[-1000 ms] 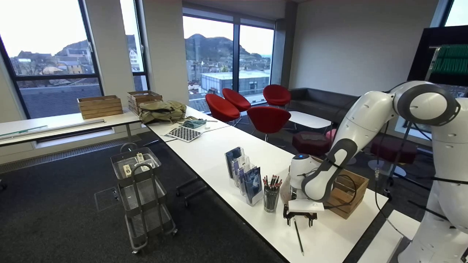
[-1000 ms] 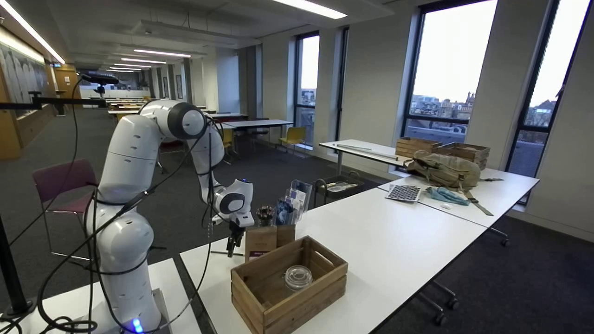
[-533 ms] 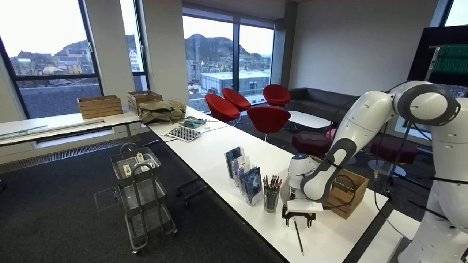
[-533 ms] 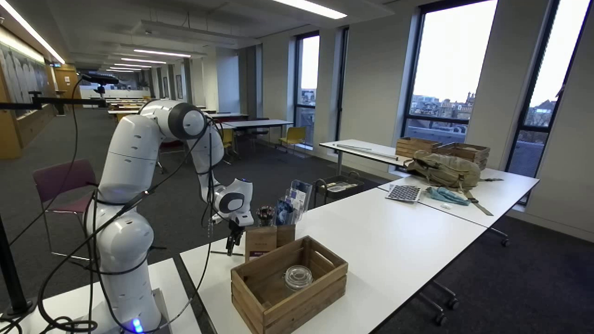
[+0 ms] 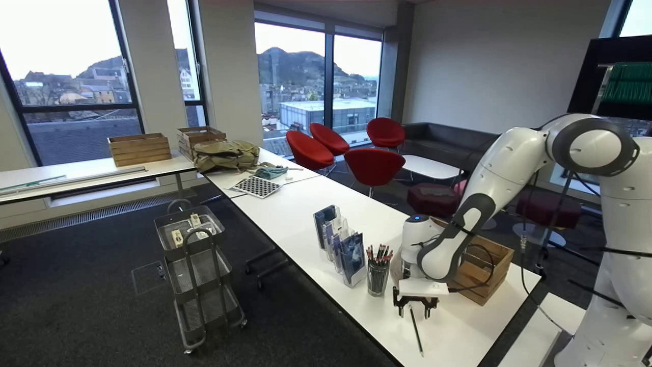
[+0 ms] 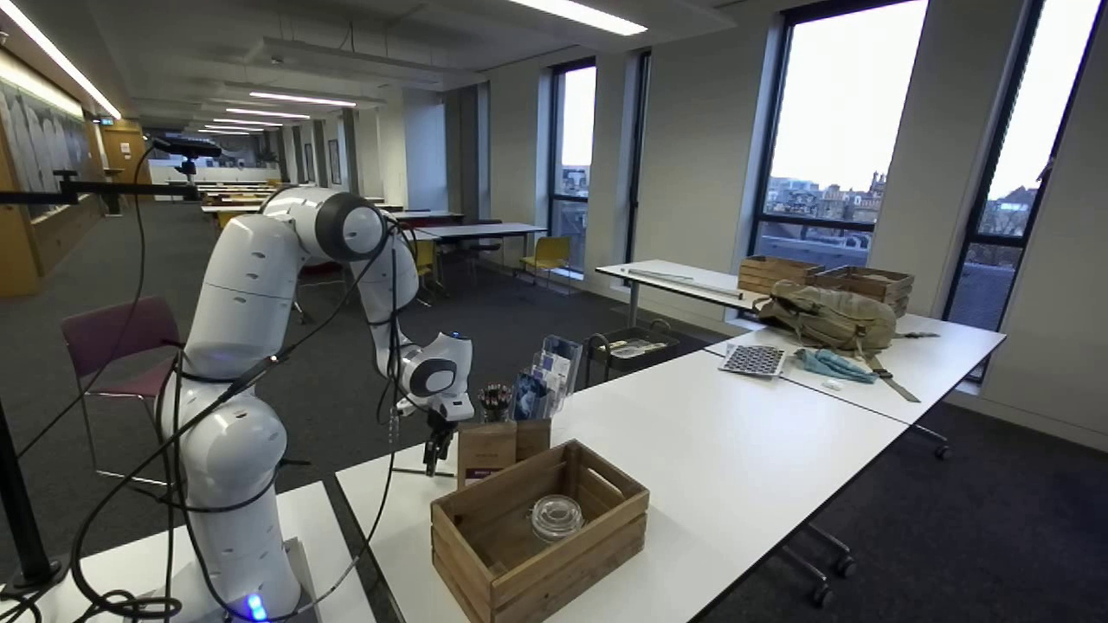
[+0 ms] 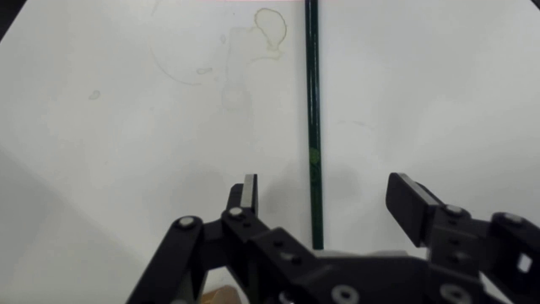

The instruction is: Pick the pencil and put it in the holder

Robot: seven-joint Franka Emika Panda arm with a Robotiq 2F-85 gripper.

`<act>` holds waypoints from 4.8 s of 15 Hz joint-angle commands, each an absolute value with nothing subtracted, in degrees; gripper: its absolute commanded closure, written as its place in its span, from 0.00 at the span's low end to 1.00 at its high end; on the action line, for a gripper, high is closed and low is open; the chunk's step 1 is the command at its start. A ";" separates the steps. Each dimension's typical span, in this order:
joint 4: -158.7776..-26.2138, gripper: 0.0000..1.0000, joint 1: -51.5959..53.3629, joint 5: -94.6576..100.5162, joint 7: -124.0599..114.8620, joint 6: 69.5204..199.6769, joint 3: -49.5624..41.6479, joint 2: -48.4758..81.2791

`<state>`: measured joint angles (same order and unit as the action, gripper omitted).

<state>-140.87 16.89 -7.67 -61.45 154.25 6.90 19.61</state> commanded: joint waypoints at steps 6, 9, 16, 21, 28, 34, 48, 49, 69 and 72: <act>-140.22 0.85 15.92 -9.42 -58.90 154.57 7.73 20.34; -140.22 1.00 15.89 -9.47 -58.87 154.54 7.73 20.27; -140.24 1.00 15.93 -9.48 -58.98 154.46 7.65 20.04; -140.88 1.00 16.11 -9.11 -59.42 154.39 7.33 18.99; -140.05 0.86 16.06 -9.12 -59.30 153.51 7.37 20.03; -140.05 0.60 16.16 -8.99 -59.38 153.45 7.32 20.06; -139.57 0.25 15.36 -9.35 -58.79 153.29 7.27 21.50; -139.50 0.26 15.36 -9.25 -58.81 153.20 7.20 21.62; -140.34 0.98 15.22 -9.98 -59.52 150.78 7.04 18.50; -141.11 0.98 15.25 -10.05 -59.55 150.22 7.14 16.57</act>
<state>-138.98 16.33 -8.42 -61.44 152.49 6.60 20.94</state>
